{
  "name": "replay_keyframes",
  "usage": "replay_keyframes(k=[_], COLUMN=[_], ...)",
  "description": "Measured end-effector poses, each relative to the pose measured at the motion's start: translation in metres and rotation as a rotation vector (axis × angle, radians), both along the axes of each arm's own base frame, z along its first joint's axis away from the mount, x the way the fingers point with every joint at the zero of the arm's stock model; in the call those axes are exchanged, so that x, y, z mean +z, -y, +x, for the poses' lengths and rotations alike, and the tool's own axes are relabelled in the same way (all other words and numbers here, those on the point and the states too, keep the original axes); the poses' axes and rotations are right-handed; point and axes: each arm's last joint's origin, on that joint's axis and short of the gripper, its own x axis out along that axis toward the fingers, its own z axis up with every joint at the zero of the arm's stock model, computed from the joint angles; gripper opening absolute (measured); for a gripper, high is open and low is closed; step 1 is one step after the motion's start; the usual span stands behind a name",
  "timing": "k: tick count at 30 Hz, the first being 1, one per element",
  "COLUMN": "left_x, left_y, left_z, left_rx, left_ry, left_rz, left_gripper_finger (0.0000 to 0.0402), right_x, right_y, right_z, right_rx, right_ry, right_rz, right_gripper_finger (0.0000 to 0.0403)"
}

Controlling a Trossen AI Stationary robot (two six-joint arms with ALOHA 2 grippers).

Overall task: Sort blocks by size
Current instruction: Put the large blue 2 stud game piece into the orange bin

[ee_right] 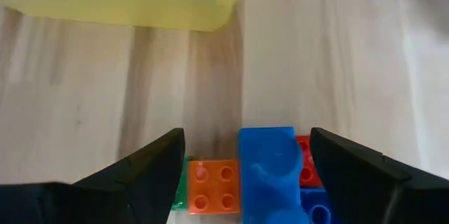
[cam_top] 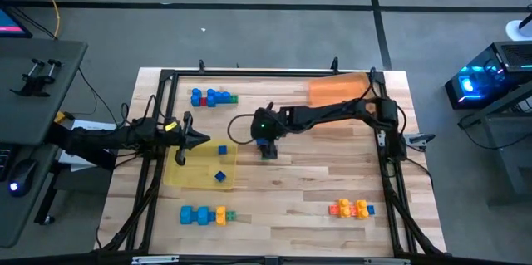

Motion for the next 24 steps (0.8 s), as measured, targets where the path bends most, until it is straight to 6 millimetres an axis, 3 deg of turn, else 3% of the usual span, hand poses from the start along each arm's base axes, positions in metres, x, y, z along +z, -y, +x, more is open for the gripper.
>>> replay_keyframes(k=[10, 17, 19, 24], left_x=[0.0, 0.0, 0.0, 0.0], left_y=[0.0, 0.0, 0.0, 0.0], left_z=[0.0, 0.0, 0.0, 0.0], left_rx=[0.0, 0.0, 0.0, 0.0], left_ry=[0.0, 0.0, 0.0, 0.0], left_rz=[0.0, 0.0, 0.0, 0.0], left_gripper_finger=[0.0, 0.0, 0.0, 0.0], right_x=[-0.025, -0.022, -0.016, 0.018], right_y=[0.003, 0.002, 0.003, 0.013], right_z=[0.003, 0.007, 0.009, 0.018], right_rx=[-0.023, -0.067, -0.077, -0.059], right_ry=[-0.066, -0.025, -0.016, -0.005], right_rz=[-0.025, 0.001, 0.007, -0.012], right_gripper_finger=[0.0217, 0.0142, 0.012, 0.0121])
